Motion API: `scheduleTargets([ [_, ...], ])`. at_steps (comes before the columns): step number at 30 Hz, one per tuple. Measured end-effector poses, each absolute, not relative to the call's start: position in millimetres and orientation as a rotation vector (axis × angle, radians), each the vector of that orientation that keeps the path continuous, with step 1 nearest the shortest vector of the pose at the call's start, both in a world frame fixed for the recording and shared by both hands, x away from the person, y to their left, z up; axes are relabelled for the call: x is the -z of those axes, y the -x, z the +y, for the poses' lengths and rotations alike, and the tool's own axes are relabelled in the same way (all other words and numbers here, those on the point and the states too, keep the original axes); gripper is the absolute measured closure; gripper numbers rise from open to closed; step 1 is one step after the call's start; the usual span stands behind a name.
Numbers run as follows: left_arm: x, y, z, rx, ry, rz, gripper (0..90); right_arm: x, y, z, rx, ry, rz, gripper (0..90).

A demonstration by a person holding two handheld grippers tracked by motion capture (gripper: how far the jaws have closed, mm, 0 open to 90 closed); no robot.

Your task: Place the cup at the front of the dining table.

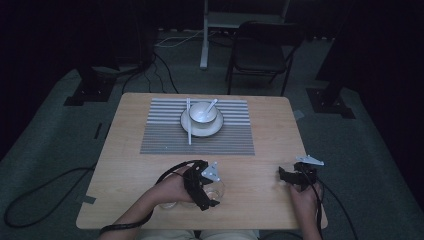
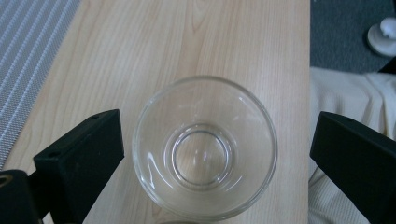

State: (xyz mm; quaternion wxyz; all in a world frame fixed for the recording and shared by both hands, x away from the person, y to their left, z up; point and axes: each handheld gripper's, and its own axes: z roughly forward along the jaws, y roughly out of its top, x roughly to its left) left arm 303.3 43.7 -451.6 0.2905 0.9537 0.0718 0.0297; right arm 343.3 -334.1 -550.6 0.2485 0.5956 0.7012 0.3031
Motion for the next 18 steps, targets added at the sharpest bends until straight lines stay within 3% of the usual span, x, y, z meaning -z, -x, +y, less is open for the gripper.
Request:
scheduleTargets([
  [18, 463, -303, 29, -0.118, -2.656, 0.181, 4.8, 551, -343, -334, -0.826, -1.624, 1.910, 11.9],
])
